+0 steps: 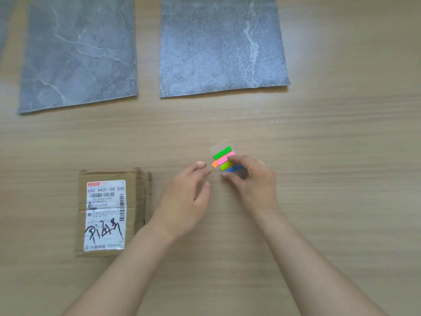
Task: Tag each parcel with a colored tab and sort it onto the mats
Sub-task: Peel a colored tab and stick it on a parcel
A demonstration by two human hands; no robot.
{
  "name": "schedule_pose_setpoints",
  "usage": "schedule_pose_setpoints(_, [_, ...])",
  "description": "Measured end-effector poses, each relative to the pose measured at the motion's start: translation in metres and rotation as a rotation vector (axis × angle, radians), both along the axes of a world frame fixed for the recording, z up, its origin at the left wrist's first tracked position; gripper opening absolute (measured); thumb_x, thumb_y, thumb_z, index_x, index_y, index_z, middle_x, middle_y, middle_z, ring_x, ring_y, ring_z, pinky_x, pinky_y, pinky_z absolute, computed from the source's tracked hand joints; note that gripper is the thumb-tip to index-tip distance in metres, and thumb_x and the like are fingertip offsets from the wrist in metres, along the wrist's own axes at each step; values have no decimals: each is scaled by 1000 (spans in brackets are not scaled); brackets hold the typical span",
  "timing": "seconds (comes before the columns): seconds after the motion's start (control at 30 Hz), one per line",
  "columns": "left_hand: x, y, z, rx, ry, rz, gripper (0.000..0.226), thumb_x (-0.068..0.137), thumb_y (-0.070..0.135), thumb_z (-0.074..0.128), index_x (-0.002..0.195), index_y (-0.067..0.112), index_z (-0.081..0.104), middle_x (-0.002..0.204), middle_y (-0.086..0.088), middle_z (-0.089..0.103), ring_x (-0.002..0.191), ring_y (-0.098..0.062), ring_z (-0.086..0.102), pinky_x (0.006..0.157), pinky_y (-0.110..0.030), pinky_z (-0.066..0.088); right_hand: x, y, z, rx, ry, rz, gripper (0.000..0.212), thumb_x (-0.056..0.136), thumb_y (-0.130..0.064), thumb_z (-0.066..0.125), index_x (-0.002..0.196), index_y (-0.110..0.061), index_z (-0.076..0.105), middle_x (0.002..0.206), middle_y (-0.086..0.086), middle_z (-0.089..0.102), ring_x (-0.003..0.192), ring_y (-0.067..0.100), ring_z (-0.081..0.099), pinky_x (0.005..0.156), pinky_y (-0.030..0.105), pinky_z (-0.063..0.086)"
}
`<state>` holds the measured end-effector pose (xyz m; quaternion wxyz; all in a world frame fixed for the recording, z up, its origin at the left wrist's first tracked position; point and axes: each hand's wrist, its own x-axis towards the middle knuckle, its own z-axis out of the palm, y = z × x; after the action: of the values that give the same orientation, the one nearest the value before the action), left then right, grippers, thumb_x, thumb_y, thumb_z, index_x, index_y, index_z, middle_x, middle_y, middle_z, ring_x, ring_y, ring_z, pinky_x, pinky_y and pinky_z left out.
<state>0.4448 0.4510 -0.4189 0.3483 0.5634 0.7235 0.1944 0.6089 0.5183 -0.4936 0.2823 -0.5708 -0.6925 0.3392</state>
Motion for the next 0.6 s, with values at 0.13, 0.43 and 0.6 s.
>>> schedule_pose_setpoints(0.13, [3,2,-17,37,337,-370,58,84,12,46,141,7,52,157,-10,38,146,-35,34,117,-46,35,-2,5,6,-39,-16,4,34,70,-16,90,101,-22,78,98,-13,76,89,10,65,83,1,35])
schedule_pose_setpoints(0.43, [4,13,-33,-48,408,-451,63,88,24,43,149,14,44,161,-9,32,149,-34,28,122,-45,24,3,16,7,31,-78,111,25,75,-11,85,98,-17,78,90,-3,78,80,13,71,79,31,57])
schedule_pose_setpoints(0.6, [5,9,-34,-27,329,-422,64,86,29,30,145,16,50,161,-8,33,149,-33,29,119,-45,31,11,8,-5,292,-147,210,13,77,-5,73,89,-9,76,81,7,68,75,31,64,69,34,46])
